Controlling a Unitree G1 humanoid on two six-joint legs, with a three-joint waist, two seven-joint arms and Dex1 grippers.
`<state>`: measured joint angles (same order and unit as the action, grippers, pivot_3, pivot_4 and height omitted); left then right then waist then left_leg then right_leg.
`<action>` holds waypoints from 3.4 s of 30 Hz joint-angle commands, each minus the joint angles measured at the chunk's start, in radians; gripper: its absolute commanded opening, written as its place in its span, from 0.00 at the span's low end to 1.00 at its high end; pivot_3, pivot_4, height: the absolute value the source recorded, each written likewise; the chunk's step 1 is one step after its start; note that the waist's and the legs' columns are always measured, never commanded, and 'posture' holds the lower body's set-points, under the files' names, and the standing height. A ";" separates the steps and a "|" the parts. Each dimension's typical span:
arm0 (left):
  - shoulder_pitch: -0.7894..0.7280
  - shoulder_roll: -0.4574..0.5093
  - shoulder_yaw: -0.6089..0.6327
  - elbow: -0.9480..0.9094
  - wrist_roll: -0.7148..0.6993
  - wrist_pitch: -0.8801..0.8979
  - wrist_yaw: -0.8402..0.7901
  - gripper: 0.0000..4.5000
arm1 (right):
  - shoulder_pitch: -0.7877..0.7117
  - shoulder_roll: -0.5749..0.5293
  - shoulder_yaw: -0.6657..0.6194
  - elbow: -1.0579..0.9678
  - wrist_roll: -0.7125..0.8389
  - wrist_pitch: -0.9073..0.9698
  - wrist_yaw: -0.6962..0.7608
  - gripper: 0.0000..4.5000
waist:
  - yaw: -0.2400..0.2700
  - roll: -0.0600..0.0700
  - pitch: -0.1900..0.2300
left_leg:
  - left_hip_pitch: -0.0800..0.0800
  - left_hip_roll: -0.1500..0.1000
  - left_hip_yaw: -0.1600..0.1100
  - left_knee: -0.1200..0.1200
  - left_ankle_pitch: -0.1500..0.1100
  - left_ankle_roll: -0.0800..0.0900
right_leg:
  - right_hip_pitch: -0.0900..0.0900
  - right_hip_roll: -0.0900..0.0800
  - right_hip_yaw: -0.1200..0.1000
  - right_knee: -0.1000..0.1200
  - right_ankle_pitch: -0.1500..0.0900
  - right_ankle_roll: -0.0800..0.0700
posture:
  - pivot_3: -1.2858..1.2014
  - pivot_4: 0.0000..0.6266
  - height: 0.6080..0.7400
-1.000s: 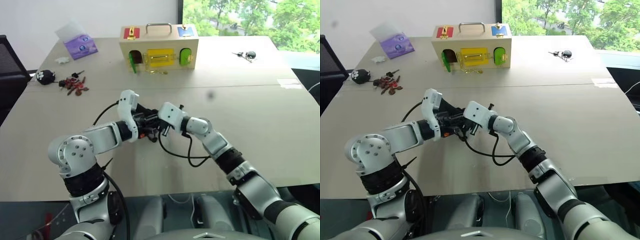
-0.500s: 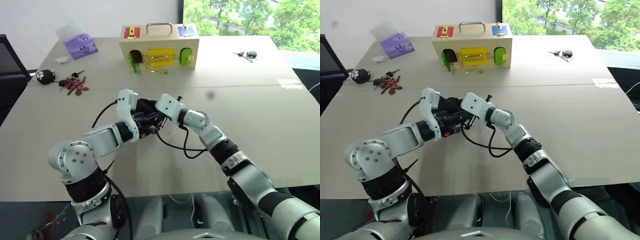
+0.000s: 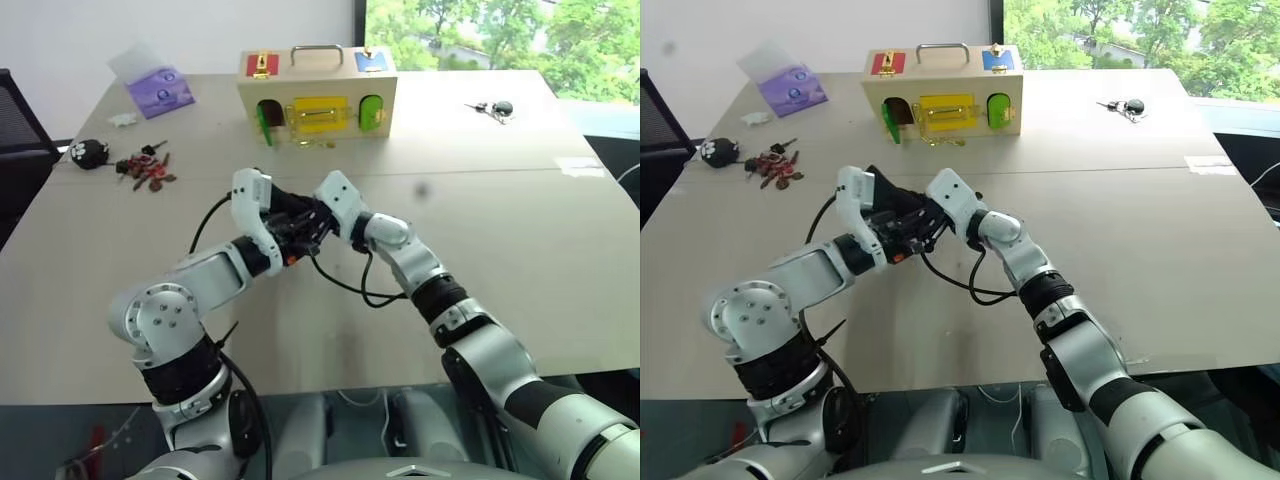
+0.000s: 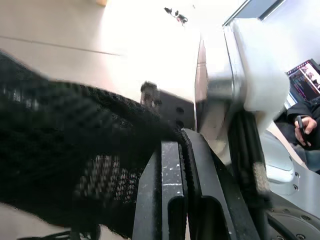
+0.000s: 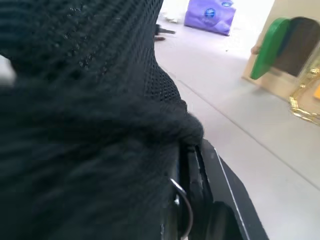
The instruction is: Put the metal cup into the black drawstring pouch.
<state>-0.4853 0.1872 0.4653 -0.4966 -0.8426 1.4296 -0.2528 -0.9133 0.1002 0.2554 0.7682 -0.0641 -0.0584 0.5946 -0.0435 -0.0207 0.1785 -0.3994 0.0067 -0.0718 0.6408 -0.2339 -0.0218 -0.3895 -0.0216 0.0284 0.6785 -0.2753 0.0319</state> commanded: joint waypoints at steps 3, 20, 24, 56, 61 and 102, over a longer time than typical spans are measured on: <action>0.008 0.075 0.004 0.030 -0.051 -0.141 -0.105 0.00 | 0.024 -0.052 0.004 -0.206 0.021 0.120 0.071 0.64 | 0.006 0.000 0.000 | 0.000 0.000 0.000 0.000 0.000 0.000 | -0.001 0.000 0.000 0.000 0.000 0.000 | 0.52 0.24 1.00; -0.060 0.264 0.093 0.456 -0.139 -0.416 -0.321 0.00 | 0.186 -0.290 -0.077 -0.968 0.359 0.821 0.215 0.93 | 0.005 0.000 0.000 | -0.005 0.000 0.000 -0.003 0.000 0.001 | -0.007 -0.005 0.000 -0.001 0.000 0.000 | 0.52 0.24 1.00; -0.119 0.280 0.094 0.499 -0.161 -0.413 -0.297 0.00 | 0.214 -0.228 0.010 -0.831 0.289 0.723 0.143 0.93 | 0.003 0.000 0.000 | -0.005 -0.001 0.000 -0.003 -0.001 0.003 | -0.006 -0.004 -0.002 0.000 0.000 0.000 | 0.52 0.24 1.00; -0.093 0.272 0.115 0.348 -0.352 -0.454 -0.044 0.00 | 0.002 0.132 -0.062 -0.097 0.281 0.270 0.001 0.02 | 0.000 -0.001 0.000 | -0.017 0.000 0.001 0.001 0.001 0.000 | -0.018 -0.004 0.000 0.003 0.000 0.000 | 0.52 0.24 1.00; -0.077 0.287 0.118 0.347 -0.374 -0.468 -0.028 0.00 | 0.023 0.126 -0.056 -0.128 0.278 0.269 -0.009 0.02 | 0.000 -0.001 0.000 | -0.017 0.000 0.001 0.001 0.001 0.000 | -0.018 -0.004 0.000 0.003 0.000 0.000 | 0.52 0.24 1.00; 0.456 0.356 -0.117 0.092 -0.311 -0.677 -0.380 0.98 | -0.477 -0.525 -0.146 -0.511 0.165 0.470 0.176 0.00 | 0.001 0.001 0.001 | -0.016 0.001 0.011 0.007 -0.002 0.005 | -0.024 0.001 0.010 0.016 0.000 -0.001 | 0.52 0.24 1.00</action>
<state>0.0223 0.5412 0.3085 -0.3981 -1.1057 0.7771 -0.6278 -1.3940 -0.4242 0.1192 0.3422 0.0878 0.3902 0.7733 -0.0420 -0.0192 0.1795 -0.4147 0.0096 -0.0604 0.6480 -0.2359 -0.0166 -0.4133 -0.0202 0.0383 0.6948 -0.2754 0.0313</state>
